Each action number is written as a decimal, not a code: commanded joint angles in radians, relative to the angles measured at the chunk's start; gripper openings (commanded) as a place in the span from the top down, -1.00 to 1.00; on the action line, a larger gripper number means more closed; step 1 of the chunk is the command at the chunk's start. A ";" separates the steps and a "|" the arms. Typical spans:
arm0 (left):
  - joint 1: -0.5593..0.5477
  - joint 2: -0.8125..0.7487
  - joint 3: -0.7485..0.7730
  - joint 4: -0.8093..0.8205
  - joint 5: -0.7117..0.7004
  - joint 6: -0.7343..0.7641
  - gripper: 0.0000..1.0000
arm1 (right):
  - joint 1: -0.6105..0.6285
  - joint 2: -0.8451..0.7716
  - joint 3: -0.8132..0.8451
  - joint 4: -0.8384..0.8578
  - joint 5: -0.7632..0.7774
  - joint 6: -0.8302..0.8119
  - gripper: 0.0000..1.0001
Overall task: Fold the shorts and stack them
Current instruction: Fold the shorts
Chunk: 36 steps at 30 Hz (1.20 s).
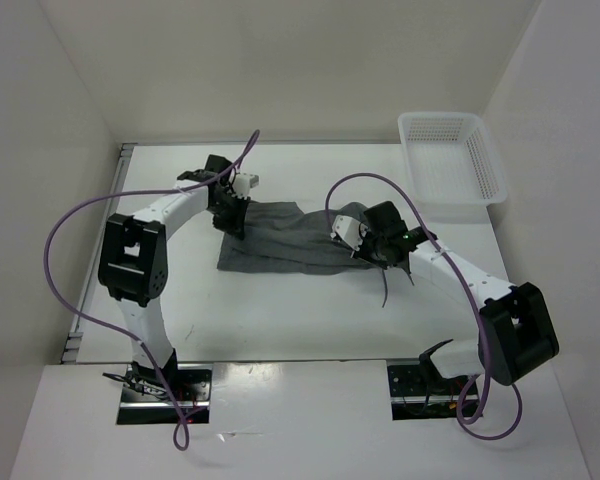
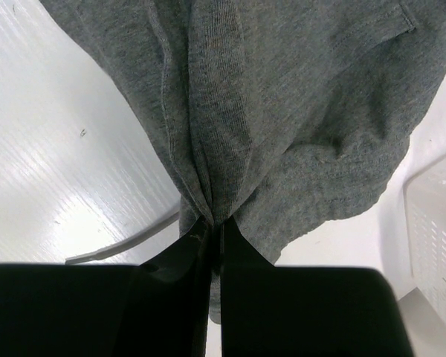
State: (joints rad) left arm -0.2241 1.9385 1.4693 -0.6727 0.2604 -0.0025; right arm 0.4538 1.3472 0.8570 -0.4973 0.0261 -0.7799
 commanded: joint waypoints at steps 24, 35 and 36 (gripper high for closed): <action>-0.024 -0.381 -0.284 -0.108 -0.159 0.002 0.05 | 0.115 -0.238 0.078 -0.104 -0.121 0.054 0.29; 0.006 -0.392 -0.283 0.043 -0.118 0.002 -0.12 | 0.135 0.170 0.307 0.248 -0.140 0.444 0.73; 0.006 -0.379 -0.296 0.102 -0.127 0.002 -0.12 | 0.149 0.214 0.307 0.276 -0.140 0.444 0.73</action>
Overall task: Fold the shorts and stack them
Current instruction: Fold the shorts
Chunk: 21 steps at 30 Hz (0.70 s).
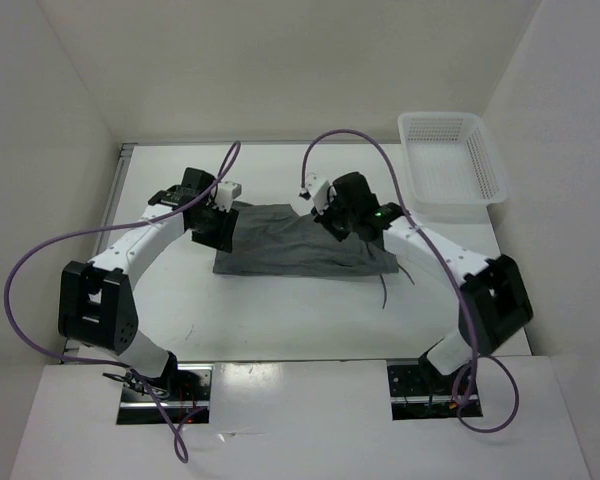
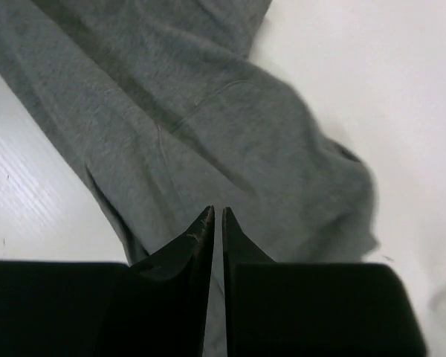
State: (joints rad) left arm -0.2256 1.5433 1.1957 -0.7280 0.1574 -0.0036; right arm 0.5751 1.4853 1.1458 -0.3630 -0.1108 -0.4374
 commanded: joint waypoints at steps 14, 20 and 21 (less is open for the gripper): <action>-0.014 0.040 -0.243 0.245 0.051 0.004 -0.23 | 0.112 0.161 -0.099 0.159 -0.108 0.137 0.82; -0.014 0.061 -0.265 0.263 -0.007 0.004 -0.26 | 0.112 0.151 -0.213 0.191 -0.107 0.170 0.82; -0.014 0.061 -0.265 0.248 -0.007 0.004 -0.26 | 0.112 0.151 -0.213 0.182 -0.107 0.161 0.82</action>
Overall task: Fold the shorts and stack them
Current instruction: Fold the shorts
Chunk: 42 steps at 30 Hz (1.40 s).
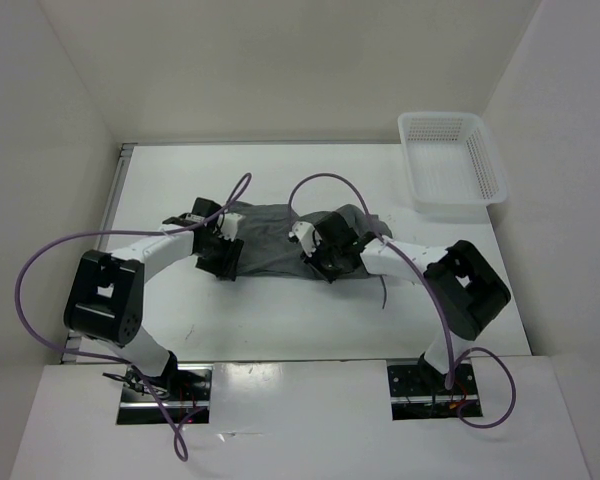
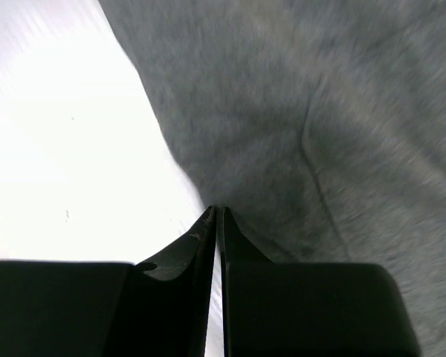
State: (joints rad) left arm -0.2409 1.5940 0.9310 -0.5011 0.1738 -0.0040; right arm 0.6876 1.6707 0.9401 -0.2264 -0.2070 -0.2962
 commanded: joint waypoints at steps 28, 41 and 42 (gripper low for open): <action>0.112 0.132 0.399 0.038 0.041 0.004 -0.23 | -0.003 -0.273 0.184 -0.202 0.033 -0.003 0.52; 0.155 0.458 0.677 0.030 -0.010 0.004 -0.29 | -0.369 0.006 0.341 -0.102 0.185 0.115 0.26; 0.155 0.468 0.677 0.030 -0.010 0.004 -0.29 | -0.369 0.026 0.341 -0.091 0.185 0.115 0.19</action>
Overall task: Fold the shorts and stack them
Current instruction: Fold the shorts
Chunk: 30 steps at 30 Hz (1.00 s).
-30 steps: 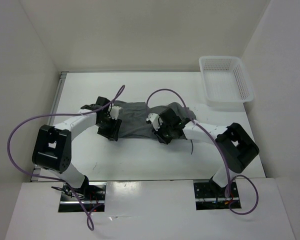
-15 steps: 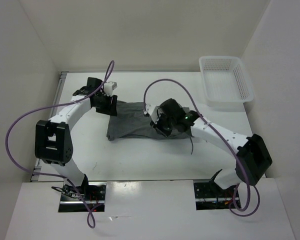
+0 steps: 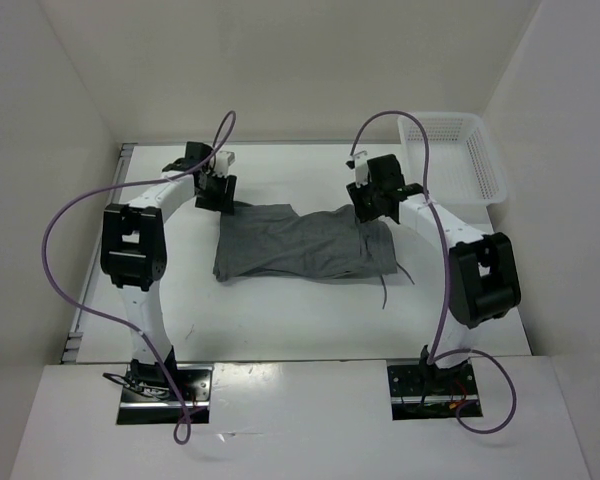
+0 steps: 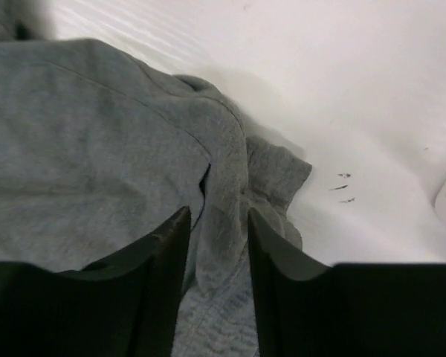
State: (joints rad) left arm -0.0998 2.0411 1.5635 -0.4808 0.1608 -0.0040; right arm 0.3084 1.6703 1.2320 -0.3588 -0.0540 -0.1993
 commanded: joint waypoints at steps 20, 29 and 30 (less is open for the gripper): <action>-0.006 0.123 0.032 0.001 0.152 0.004 0.08 | -0.045 0.175 0.003 0.104 0.069 -0.038 -0.12; -0.015 0.117 0.168 -0.010 0.144 0.004 1.00 | -0.054 0.220 0.113 0.149 0.153 -0.008 1.00; 0.000 0.117 0.200 -0.019 0.132 0.004 1.00 | -0.054 0.220 0.127 0.149 0.163 0.007 1.00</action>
State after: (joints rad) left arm -0.1085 2.1723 1.6749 -0.5014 0.2893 -0.0036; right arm 0.2630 1.8858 1.2633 -0.2993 0.0456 -0.2298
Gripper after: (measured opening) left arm 0.036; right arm 0.020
